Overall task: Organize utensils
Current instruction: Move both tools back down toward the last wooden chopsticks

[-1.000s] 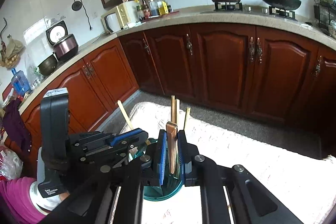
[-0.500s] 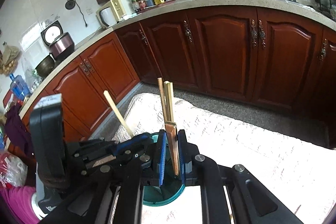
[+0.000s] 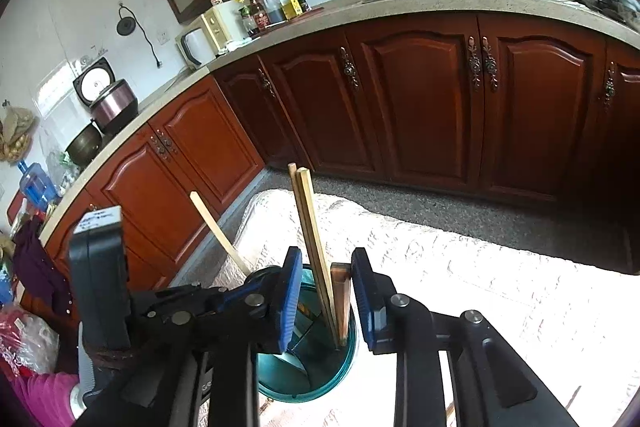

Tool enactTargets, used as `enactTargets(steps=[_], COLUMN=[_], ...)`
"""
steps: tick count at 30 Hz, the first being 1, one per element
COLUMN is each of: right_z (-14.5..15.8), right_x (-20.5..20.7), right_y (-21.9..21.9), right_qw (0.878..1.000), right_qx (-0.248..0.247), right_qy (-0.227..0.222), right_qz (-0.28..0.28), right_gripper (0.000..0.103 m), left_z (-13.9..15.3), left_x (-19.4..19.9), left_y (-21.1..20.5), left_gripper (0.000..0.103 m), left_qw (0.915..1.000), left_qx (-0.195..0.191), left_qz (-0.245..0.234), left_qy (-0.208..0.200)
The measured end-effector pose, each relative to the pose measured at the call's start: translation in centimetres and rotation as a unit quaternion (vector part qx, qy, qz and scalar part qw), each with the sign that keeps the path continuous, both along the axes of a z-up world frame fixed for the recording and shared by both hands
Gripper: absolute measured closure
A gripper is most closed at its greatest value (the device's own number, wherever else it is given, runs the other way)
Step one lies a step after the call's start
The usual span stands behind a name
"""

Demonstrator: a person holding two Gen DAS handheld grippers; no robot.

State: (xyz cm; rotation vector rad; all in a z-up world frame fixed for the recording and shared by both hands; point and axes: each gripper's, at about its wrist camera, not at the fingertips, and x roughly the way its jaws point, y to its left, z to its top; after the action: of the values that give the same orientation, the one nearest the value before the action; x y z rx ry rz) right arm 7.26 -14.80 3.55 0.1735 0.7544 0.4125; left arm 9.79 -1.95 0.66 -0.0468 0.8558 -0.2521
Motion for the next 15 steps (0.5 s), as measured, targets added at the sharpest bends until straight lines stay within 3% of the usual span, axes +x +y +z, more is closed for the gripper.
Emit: enactTargets(steps=[2, 4, 6, 8, 15], right_z=[0.0, 0.3, 0.5, 0.9, 1.8], right_x=[-0.2, -0.4, -1.0, -1.5, -3.3], right_y=[-0.3, -0.6, -1.1, -1.4, -2.0], right_qw=[1.0, 1.0, 1.0, 0.999, 0.999], right_qx=[0.005, 0.011, 0.02, 0.025, 0.024], right_qy=[-0.001, -0.007, -0.015, -0.018, -0.024], right_qz=[-0.004, -0.01, -0.015, -0.016, -0.018], right_gripper=[0.073, 0.072, 0.072, 0.071, 0.065], left_z=[0.1, 0.2, 0.4, 0.7, 2.2], left_x=[-0.1, -0.3, -0.6, -0.9, -2.4], left_y=[0.1, 0.1, 0.1, -0.2, -0.3], left_gripper=[0.093, 0.083, 0.067, 0.061, 0.052], left_qw=[1.0, 1.0, 0.9999, 0.9999, 0.9997], left_qx=[-0.003, -0.006, -0.012, -0.013, -0.012], left_qz=[0.0, -0.001, -0.007, -0.009, -0.012], left_qy=[0.003, 0.003, 0.003, 0.002, -0.017])
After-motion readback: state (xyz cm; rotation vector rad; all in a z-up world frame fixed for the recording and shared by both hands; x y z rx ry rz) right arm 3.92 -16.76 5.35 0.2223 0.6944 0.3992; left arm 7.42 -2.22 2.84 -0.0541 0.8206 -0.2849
